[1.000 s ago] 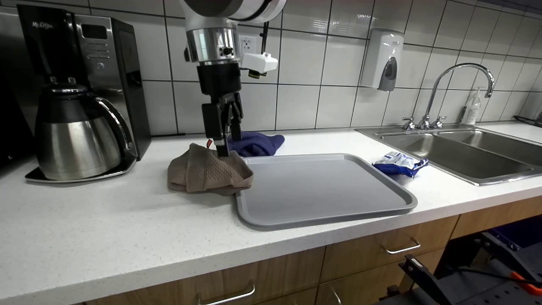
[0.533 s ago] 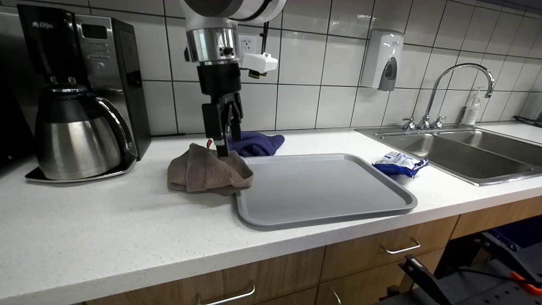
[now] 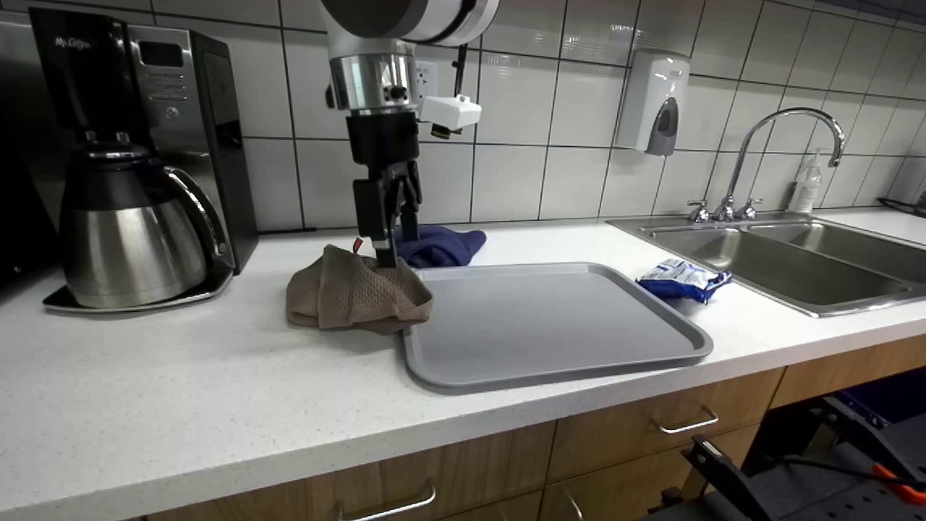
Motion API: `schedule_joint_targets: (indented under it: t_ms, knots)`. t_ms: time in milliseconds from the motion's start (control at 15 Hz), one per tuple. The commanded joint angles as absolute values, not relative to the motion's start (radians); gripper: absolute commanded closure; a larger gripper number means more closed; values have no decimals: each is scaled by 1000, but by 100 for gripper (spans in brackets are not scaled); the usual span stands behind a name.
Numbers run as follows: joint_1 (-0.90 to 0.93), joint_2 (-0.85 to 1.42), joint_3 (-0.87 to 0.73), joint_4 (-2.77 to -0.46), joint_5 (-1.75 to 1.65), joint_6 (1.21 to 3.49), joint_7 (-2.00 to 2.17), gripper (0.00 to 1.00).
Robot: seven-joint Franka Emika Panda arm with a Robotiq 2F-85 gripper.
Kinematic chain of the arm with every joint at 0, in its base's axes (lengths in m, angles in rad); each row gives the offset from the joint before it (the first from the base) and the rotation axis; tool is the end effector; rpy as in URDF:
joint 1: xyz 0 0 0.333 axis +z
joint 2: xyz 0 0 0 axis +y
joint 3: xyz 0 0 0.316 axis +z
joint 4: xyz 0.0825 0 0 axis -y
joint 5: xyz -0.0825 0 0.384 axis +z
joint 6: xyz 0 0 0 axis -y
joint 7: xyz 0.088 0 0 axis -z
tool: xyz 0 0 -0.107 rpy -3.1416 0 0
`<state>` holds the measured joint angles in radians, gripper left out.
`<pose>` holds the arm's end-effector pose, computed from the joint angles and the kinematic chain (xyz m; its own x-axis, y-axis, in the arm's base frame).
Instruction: Pick the towels one at a time and place them on the tray
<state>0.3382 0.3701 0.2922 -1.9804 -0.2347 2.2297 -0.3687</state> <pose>0.4906 0.3423 0.2784 0.4167 0.9011 -0.1195 0.9086 -0.4170 0.0240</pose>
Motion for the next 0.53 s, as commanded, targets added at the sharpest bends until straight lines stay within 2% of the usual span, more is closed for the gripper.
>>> schedule_joint_targets:
  t_ms: [0,467]
  knots:
    - [335,365,293,-1993,-229,2263,-309,0]
    - [352,411,282,-1959,-223,2265,-176,0]
